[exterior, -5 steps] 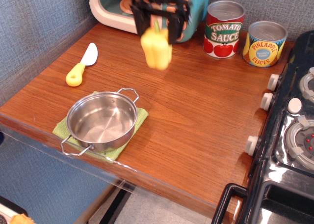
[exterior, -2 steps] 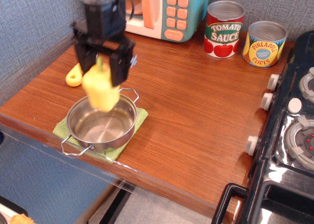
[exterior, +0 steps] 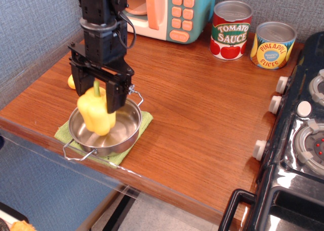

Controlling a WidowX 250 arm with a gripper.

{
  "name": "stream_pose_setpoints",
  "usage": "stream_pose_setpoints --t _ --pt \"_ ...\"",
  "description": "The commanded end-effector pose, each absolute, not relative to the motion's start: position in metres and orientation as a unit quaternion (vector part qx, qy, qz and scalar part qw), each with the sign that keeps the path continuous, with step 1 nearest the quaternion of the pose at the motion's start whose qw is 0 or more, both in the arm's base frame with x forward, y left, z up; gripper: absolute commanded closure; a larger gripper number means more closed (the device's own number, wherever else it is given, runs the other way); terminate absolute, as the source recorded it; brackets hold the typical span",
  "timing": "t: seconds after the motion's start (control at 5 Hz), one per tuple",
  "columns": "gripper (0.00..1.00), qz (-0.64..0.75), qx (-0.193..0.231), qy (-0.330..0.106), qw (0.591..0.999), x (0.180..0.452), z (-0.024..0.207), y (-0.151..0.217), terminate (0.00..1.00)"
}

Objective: Put the pepper inside the pot.

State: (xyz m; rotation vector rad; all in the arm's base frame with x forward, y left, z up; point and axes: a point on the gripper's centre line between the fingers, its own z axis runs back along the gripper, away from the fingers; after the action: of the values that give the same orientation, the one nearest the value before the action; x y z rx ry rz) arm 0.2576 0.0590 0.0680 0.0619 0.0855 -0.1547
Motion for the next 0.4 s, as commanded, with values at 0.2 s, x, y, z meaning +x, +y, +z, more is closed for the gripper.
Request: stream_pose_setpoints --t 0.2 --pt "0.0 -0.081 0.028 0.01 0.996 0.269 0.1 0.061 0.0"
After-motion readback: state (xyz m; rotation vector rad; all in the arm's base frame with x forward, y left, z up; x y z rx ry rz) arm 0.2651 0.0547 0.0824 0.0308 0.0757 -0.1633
